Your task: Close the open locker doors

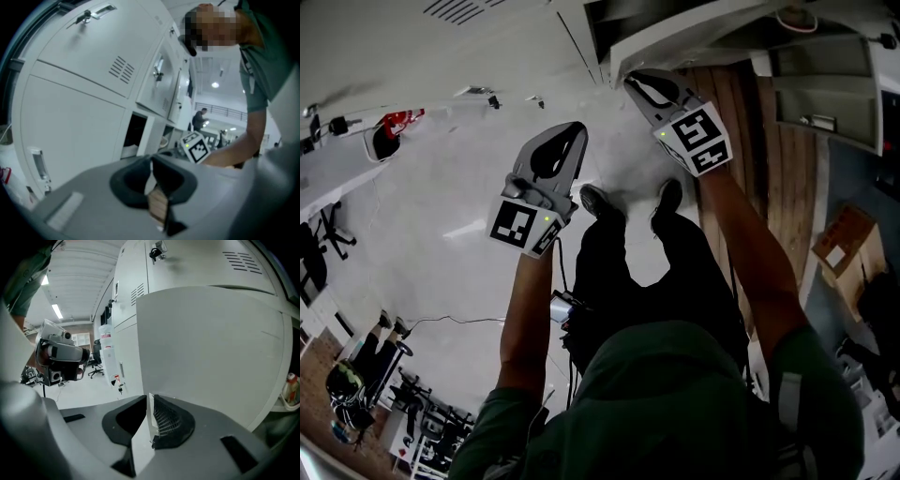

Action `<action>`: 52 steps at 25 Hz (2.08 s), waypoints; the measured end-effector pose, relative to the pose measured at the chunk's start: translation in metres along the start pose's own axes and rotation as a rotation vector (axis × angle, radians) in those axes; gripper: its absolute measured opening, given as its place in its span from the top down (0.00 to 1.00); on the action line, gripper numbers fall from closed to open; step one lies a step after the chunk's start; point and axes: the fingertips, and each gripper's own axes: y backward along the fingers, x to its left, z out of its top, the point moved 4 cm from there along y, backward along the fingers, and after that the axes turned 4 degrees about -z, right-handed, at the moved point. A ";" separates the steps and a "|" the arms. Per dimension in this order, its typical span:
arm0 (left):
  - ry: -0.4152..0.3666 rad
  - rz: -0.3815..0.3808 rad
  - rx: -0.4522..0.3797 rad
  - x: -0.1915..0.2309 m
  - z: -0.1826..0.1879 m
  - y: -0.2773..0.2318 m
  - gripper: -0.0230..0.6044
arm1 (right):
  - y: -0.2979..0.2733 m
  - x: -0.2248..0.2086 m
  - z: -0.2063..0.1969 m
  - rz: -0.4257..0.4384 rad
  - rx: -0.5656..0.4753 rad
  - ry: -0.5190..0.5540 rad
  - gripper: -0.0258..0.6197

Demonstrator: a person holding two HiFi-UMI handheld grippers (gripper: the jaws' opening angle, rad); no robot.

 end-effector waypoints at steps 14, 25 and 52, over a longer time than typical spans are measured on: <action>0.007 0.008 -0.014 0.023 0.010 0.018 0.94 | -0.055 -0.022 0.026 -0.060 0.001 0.002 0.89; -0.012 -0.015 -0.031 0.014 0.045 0.024 0.94 | -0.062 -0.029 0.037 -0.102 0.033 -0.092 0.93; -0.137 -0.390 -0.052 -0.158 0.158 -0.096 0.96 | 0.299 -0.078 0.054 -0.387 -0.197 -0.202 0.95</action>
